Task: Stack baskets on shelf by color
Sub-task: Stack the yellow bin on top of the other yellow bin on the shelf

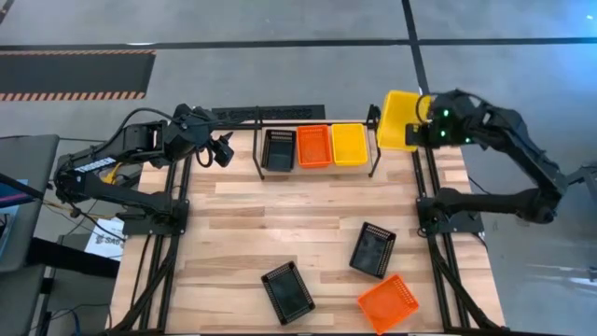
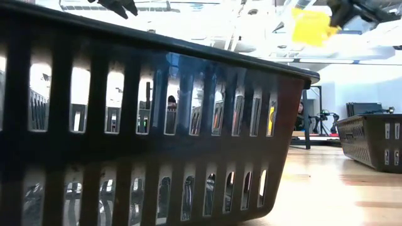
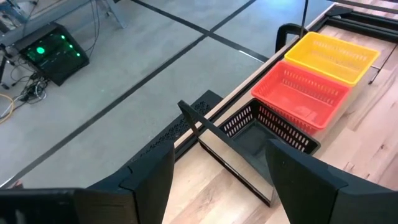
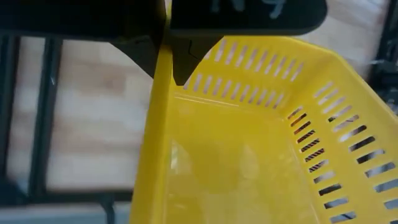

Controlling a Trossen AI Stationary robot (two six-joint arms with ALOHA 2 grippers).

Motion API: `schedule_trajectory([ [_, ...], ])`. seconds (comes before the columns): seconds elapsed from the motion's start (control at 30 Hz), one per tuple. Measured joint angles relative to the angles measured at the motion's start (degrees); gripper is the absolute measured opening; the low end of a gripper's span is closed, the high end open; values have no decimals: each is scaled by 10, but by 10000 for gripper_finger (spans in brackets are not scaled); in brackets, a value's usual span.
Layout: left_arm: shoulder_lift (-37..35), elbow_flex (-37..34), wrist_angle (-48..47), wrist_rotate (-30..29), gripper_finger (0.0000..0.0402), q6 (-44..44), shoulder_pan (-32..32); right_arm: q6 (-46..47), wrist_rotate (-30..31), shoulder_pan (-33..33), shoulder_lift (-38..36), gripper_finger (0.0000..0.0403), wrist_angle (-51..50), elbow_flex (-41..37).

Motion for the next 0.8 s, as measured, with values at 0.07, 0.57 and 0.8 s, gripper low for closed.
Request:
schedule_trajectory([
  [0.07, 0, 0, 0, 0, 242, 0, 0, -24, 1, 1, 27, 3, 0, 45],
  [0.57, 0, 0, -2, 0, 242, 2, 0, -147, -26, 2, 297, 3, -5, 385],
  [0.8, 0, 0, -2, 0, 242, 13, 0, -136, -32, 29, 393, 3, -53, 423],
])
